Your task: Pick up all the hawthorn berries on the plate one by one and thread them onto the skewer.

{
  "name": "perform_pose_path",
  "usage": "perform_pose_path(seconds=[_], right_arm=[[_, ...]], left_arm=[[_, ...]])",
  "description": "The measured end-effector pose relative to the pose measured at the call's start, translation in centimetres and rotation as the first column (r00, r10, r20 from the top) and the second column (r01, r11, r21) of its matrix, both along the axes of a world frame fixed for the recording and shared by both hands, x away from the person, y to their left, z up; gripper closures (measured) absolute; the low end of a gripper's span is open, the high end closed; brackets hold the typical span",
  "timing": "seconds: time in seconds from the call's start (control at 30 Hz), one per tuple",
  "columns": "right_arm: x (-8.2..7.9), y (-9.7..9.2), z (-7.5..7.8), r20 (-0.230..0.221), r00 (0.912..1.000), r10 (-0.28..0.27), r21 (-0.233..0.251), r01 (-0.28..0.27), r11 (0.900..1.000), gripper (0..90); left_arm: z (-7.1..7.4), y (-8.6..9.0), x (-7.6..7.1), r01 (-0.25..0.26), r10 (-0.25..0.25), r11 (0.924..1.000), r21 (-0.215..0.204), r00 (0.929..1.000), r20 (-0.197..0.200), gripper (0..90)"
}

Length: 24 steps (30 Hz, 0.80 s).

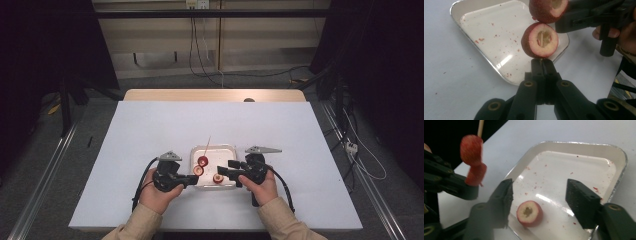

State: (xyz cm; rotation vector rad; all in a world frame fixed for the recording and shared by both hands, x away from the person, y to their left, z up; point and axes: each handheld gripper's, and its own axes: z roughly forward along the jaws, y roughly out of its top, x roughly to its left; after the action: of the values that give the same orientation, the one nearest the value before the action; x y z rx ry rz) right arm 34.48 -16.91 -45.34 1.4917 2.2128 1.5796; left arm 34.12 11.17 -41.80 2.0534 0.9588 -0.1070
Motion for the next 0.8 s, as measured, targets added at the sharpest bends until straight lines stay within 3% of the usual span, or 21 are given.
perform_pose_path(seconds=[0.47,0.8], right_arm=[[-0.3,1.2,-1.5,-0.041,0.9975,0.057,-0.065,-0.059,0.9961,53.6],[-0.6,1.9,-1.8,-0.069,0.9925,0.101,-0.016,-0.103,0.9946,60.8]], left_arm=[[-0.3,-0.3,-0.1,0.022,-0.022,0.9997,0.012,0.9997,-0.015,90.0],[-0.3,-0.3,-0.1,0.027,-0.027,0.9996,0.012,0.9995,-0.014,90.0]])
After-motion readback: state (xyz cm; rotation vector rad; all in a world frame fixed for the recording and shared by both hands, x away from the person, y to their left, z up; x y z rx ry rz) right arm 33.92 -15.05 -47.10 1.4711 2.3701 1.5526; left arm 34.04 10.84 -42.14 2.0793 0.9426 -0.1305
